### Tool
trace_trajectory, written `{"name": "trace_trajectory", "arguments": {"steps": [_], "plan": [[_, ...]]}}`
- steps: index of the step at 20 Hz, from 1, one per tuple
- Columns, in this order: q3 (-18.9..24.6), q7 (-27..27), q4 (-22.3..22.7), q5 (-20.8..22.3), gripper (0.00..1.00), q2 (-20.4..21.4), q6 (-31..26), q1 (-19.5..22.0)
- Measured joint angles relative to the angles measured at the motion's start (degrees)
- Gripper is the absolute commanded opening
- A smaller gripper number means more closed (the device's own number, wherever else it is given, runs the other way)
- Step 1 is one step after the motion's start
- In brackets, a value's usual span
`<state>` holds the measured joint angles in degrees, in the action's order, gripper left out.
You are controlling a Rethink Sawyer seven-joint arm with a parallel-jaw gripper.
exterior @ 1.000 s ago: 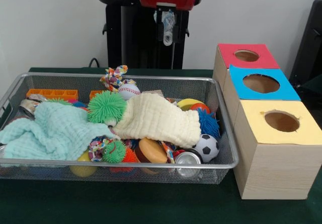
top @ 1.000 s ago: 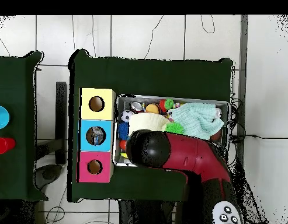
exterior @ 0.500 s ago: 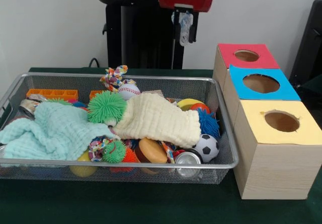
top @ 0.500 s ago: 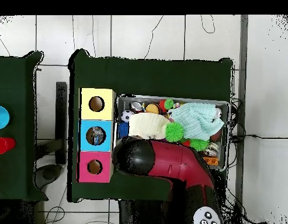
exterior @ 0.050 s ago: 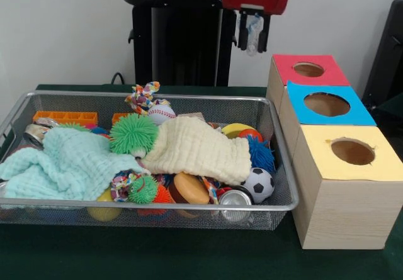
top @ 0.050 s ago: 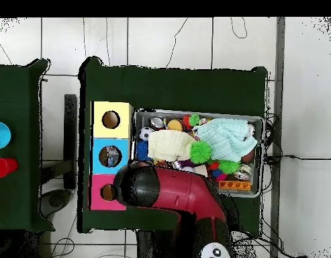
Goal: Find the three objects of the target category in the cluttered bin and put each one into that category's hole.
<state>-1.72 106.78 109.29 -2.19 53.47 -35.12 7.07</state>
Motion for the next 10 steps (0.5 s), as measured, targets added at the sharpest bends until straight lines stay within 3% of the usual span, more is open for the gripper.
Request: {"name": "trace_trajectory", "arguments": {"steps": [10], "plan": [[-0.8,3.3,0.1,-3.9,0.0,-0.4,2.6,-3.7]]}}
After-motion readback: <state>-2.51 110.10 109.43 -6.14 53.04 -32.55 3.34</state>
